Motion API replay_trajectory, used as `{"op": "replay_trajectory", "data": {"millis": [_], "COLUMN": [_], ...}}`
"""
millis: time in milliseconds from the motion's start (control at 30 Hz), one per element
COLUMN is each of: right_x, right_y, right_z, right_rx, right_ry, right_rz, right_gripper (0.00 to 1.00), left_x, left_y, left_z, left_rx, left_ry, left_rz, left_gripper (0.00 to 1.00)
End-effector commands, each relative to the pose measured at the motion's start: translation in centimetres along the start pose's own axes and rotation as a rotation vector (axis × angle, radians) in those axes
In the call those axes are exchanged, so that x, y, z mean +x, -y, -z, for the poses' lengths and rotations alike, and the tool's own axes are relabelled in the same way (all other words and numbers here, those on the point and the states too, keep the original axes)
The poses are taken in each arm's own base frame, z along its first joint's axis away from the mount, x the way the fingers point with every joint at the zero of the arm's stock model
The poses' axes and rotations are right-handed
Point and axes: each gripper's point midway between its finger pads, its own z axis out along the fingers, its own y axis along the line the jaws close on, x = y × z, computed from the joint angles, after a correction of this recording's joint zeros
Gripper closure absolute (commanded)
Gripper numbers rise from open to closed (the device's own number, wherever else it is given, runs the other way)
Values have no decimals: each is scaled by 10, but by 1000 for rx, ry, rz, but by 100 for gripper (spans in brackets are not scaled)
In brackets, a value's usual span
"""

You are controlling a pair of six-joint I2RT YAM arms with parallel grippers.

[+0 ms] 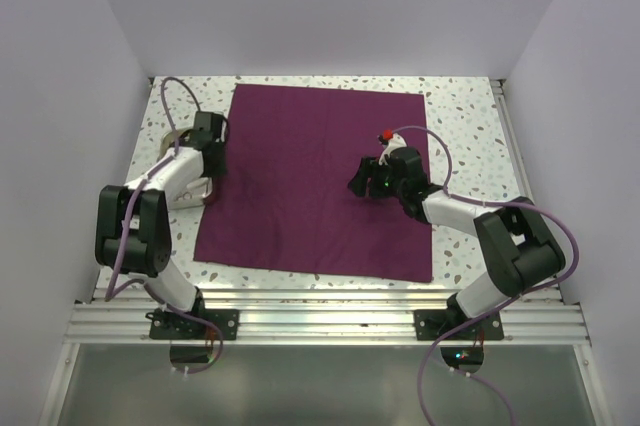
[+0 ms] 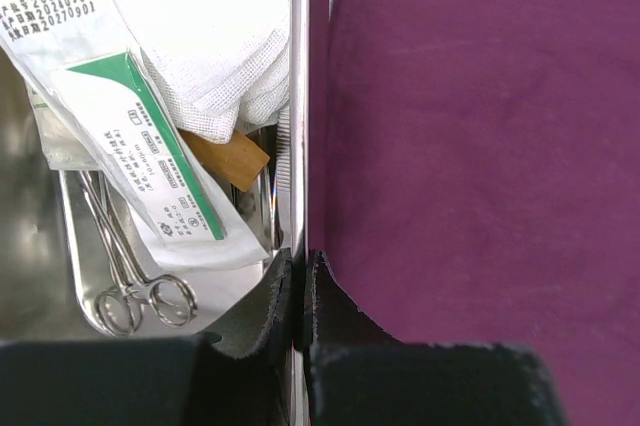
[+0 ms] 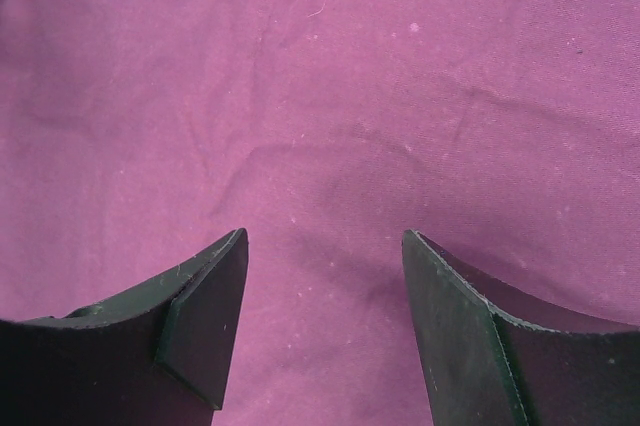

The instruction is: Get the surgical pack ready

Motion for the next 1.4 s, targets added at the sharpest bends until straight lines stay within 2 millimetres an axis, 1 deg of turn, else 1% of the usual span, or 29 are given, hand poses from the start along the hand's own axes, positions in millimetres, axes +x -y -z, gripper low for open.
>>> {"op": "replay_trajectory", "data": {"millis": [0,100,300,367,500,533,600,633,667,700,767,800,833,867,900,933,967,1000,1033,1067,1100,1133,1167,1200,1233,1267,1300,1333,1367], "right_x": [-20,-20,-21,-22,-22,-24,-24,-24,-25,-25,-30,-28,-37,-39,-39,-41,-51,-50,-53,-57,-60,-65,-65,-68,-70,-70,-71,-75,-70], "right_y": [-9,-9,-10,-10,-8,-9,-8,-8,-7,-6,1,6,15,21,30,35,43,50,54,65,69,82,87,92,104,109,112,119,123], "right_z": [1,2,3,3,5,6,7,7,8,8,10,12,17,20,25,29,39,44,49,58,62,68,72,77,82,86,89,93,96], "right_rx": [-15,-13,-18,-16,-5,-6,-2,1,5,12,62,89,153,189,237,268,316,341,358,399,411,444,464,474,501,523,534,547,570], "right_ry": [48,51,53,56,58,64,67,69,71,73,92,88,128,143,155,175,228,239,256,285,297,312,308,316,321,312,313,326,306], "right_rz": [22,20,20,21,23,24,24,26,24,18,1,-10,-32,-44,-55,-67,-92,-106,-116,-148,-164,-191,-223,-246,-273,-303,-324,-352,-363], "right_gripper": [33,33,33,33,33,33,33,33,33,33,34,34,34,34,34,34,34,34,34,34,34,34,34,34,34,34,34,34,34], "left_x": [-34,-38,-39,-42,-52,-53,-52,-51,-48,-48,-47,-49,-48,-49,-51,-51,-49,-48,-45,-38,-32,-23,-17,-7,2,8,15,23,28], "left_y": [-4,2,16,26,44,53,60,67,72,83,98,113,123,132,151,161,172,191,202,212,228,238,248,265,274,283,296,305,314], "left_z": [30,38,48,53,74,78,81,86,84,89,90,97,96,99,109,112,110,119,122,117,126,123,125,134,131,133,142,140,143], "left_rx": [-31,-17,-15,7,46,73,85,89,89,104,117,144,148,155,189,206,215,249,262,258,264,263,270,291,295,302,321,327,338], "left_ry": [115,138,159,178,249,253,240,231,216,219,218,230,226,235,256,263,257,269,270,255,270,259,260,269,257,256,264,259,262], "left_rz": [24,11,-16,-49,-102,-114,-117,-135,-149,-168,-196,-220,-234,-245,-266,-280,-296,-319,-336,-359,-379,-404,-410,-437,-457,-469,-477,-492,-503], "left_gripper": [100,100,100,100,100,100,100,100,100,100,100,100,100,100,100,100,100,100,100,100,100,100,100,100,100,100,100,100,100]}}
